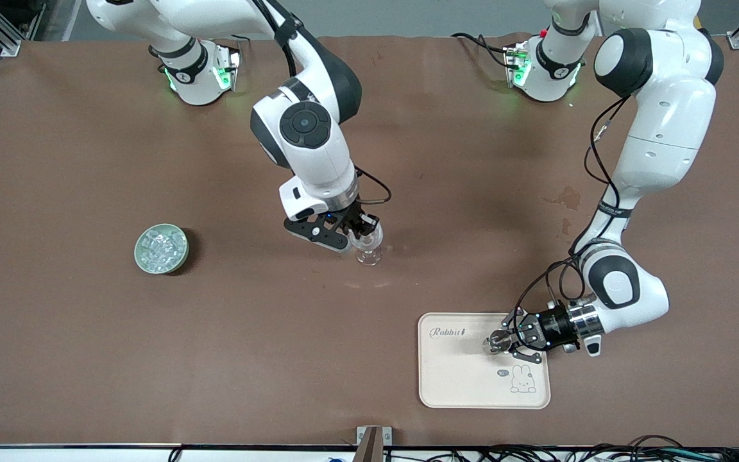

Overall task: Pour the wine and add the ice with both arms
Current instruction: 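Drop the ice into the glass while the left gripper sets the jigger on the tray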

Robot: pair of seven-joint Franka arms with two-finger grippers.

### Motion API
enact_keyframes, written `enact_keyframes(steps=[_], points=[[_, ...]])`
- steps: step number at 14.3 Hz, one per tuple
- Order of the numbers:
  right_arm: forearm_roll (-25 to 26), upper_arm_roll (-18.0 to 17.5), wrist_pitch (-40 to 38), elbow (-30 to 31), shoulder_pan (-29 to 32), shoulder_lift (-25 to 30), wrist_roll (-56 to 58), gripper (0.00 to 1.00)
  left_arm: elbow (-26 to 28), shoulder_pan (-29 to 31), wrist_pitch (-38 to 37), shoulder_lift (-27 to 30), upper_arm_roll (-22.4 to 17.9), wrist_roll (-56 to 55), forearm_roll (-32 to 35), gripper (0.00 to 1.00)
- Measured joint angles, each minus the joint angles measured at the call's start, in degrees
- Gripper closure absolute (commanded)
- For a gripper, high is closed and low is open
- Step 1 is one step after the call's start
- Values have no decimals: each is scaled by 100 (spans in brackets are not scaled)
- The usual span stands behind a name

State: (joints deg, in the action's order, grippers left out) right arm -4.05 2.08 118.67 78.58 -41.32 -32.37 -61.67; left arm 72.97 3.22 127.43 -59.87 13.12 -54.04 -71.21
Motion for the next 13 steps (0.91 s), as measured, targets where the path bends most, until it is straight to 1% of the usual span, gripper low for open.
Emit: enact_keyframes(steps=[3, 4, 5, 6, 7, 8, 10, 12, 13], points=[[2, 0, 10, -3, -2, -31, 0, 98, -49, -11, 2, -67, 2, 0, -11, 95], [2, 0, 11, -4, -2, -45, -1, 98, -74, -11, 2, -89, 2, 0, -11, 89], [3, 0, 17, -5, -2, -61, -2, 98, -100, -11, 2, -117, 2, 0, -11, 73], [3, 0, 29, -6, -2, -76, -3, 98, -117, -11, 2, -139, 3, 0, -11, 54], [3, 0, 53, -6, -3, -90, -3, 98, -131, -11, 2, -155, 4, 0, -12, 32], [3, 0, 84, -6, -3, -101, -4, 98, -141, -11, 2, -163, 6, 0, -13, 0], [4, 0, 108, -6, -3, -114, -5, 96, -162, -12, 2, -169, 8, 0, -16, 0], [6, 0, 111, -7, -3, -116, -5, 92, -209, -8, 2, -167, 9, -4, -17, 0], [6, 0, 113, -7, -3, -116, -5, 87, -252, 0, 2, -156, 10, -8, -17, 0]])
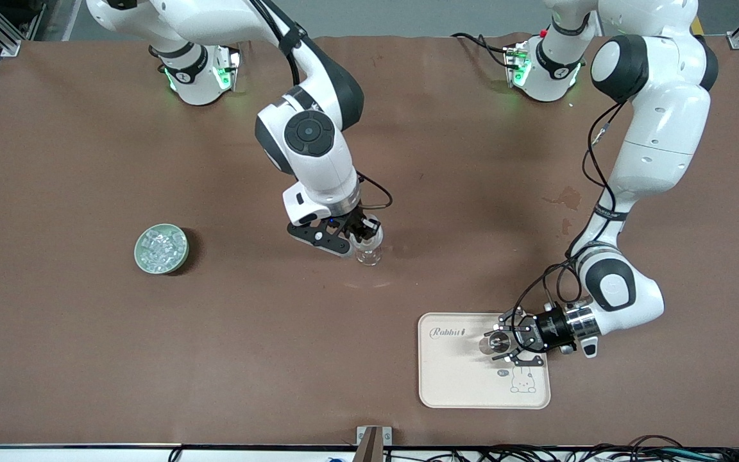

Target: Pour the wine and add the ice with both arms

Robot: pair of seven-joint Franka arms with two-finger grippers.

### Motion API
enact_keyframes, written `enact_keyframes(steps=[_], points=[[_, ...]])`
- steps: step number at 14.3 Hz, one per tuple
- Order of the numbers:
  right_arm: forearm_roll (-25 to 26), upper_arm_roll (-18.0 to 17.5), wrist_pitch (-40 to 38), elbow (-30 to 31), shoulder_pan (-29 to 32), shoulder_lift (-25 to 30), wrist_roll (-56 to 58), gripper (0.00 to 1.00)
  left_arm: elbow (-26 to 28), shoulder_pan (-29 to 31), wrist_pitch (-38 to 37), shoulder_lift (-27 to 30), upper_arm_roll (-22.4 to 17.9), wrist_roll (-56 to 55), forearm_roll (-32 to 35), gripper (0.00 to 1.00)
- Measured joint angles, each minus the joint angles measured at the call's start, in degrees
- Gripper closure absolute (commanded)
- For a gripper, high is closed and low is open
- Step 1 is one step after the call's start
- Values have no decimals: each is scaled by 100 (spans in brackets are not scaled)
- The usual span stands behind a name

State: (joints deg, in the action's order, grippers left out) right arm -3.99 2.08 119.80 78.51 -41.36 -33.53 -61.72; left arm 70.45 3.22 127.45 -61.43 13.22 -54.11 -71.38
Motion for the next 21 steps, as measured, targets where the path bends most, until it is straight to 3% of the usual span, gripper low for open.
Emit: enact_keyframes(steps=[4, 6, 9, 12, 13, 14, 17, 21], points=[[0, 1, 4, -5, 0, -1, 0, 67, 37, 50, -21, 413, -6, -109, 277, 0], [0, 5, 6, -7, 0, -2, 0, 57, 187, 116, -106, 706, -8, -443, 855, 0], [0, 8, 7, -9, 0, -2, 0, 50, 274, 348, -619, 1074, -10, -967, 1913, 0], [0, 8, 8, -14, -1, -3, -1, 24, 281, 401, -940, 1524, 25, -1649, 2910, 0], [0, 8, 8, -20, -1, -3, -1, 5, 288, 375, -1018, 1670, 47, -1842, 3103, 0], [0, 8, 8, -39, -1, -3, -1, 0, 301, 341, -1103, 1801, 58, -1965, 3202, 0], [4, 45, -59, -190, 1, 19, -1, 0, 323, 299, -1343, 2095, 59, -2030, 3384, 0], [412, 197, -549, -357, 155, 371, 8, 0, 318, 269, -1649, 2594, 111, -2029, 4432, 0]])
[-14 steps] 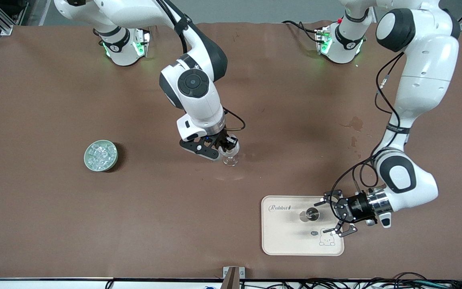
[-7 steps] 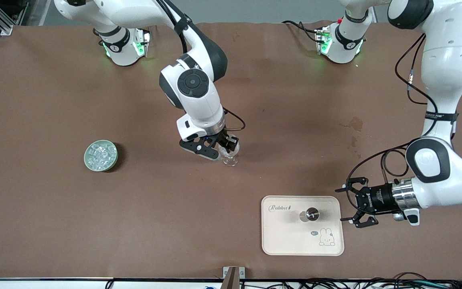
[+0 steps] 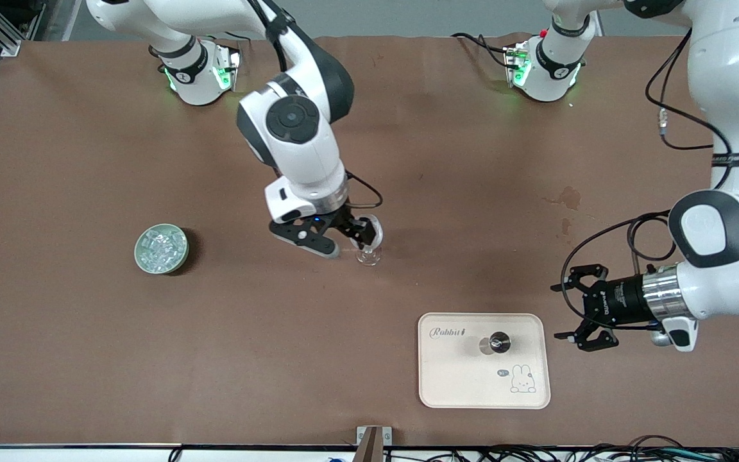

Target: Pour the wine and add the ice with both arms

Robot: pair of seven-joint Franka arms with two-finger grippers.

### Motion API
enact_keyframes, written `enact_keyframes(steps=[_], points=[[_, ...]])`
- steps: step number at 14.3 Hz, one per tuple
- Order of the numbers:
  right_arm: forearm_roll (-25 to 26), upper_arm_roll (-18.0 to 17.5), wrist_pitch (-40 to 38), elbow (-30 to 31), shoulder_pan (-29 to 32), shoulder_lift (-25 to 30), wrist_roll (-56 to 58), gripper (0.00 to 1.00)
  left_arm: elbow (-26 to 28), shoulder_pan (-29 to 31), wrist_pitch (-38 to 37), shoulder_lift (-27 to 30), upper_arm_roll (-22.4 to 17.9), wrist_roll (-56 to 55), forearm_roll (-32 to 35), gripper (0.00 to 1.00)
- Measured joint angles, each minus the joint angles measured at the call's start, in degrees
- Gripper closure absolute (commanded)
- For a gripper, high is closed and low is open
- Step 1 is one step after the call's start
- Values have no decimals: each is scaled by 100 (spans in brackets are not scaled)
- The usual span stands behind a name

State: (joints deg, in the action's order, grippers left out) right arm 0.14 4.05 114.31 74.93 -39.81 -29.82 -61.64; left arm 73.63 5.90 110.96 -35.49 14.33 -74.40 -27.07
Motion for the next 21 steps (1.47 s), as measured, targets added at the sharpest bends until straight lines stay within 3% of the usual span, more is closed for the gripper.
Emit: enact_keyframes(steps=[5, 10, 17, 21], points=[[225, 55, -994, -25, 680, 755, 831, 0, 4, -128, -461, 712, 441, 47, 1517, 0], [229, 79, -1755, -22, 1739, 1367, 2176, 0, 13, -156, -1327, 1274, 857, 1299, 2809, 0], [228, 53, -2456, 273, 3047, 2201, 4074, 0, 34, -106, -1945, 1876, 919, 3318, 3103, 0], [228, 49, -2822, 442, 3471, 2585, 4947, 0, 267, -182, -2296, 2417, 462, 4743, 3105, 0]])
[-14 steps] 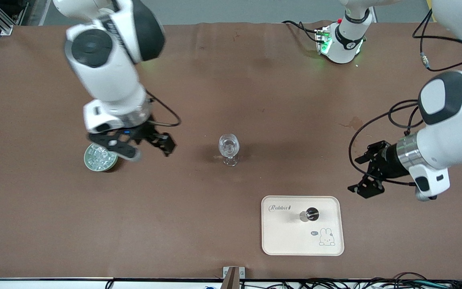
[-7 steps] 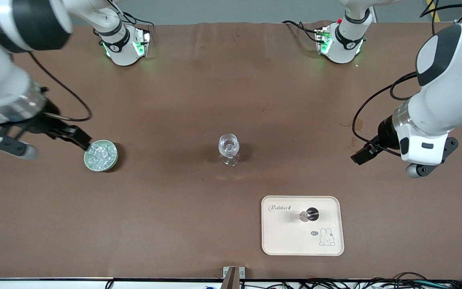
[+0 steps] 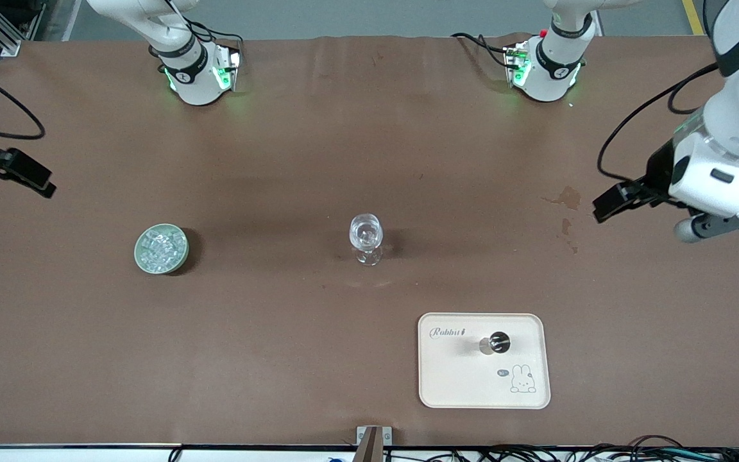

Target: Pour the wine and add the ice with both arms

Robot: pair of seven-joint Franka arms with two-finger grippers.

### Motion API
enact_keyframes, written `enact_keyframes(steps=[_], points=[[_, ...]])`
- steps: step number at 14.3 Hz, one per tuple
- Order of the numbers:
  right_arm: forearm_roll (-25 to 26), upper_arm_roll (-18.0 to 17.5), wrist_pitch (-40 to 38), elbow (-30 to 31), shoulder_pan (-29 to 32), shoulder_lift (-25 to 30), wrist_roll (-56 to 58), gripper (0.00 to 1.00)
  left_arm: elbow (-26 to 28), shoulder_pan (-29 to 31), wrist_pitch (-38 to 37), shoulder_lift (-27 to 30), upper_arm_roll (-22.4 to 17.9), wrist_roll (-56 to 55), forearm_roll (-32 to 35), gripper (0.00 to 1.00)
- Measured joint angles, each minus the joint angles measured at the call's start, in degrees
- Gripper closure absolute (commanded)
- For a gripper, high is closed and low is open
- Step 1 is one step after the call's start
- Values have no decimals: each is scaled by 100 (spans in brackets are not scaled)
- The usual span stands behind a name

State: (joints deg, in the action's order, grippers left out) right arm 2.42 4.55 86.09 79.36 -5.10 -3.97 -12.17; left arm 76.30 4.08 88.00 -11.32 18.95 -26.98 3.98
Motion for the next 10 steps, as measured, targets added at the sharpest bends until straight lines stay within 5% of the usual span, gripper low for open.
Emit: enact_keyframes(steps=[6, 10], points=[[-25, 350, -303, 4, 223, 116, 724, 0, 1347, -450, -47, 1361, -1009, 1373, -262, 0], [-29, 349, -306, 10, 283, 116, 730, 0, 2062, -462, -29, 2063, -1124, 1631, -327, 0]])
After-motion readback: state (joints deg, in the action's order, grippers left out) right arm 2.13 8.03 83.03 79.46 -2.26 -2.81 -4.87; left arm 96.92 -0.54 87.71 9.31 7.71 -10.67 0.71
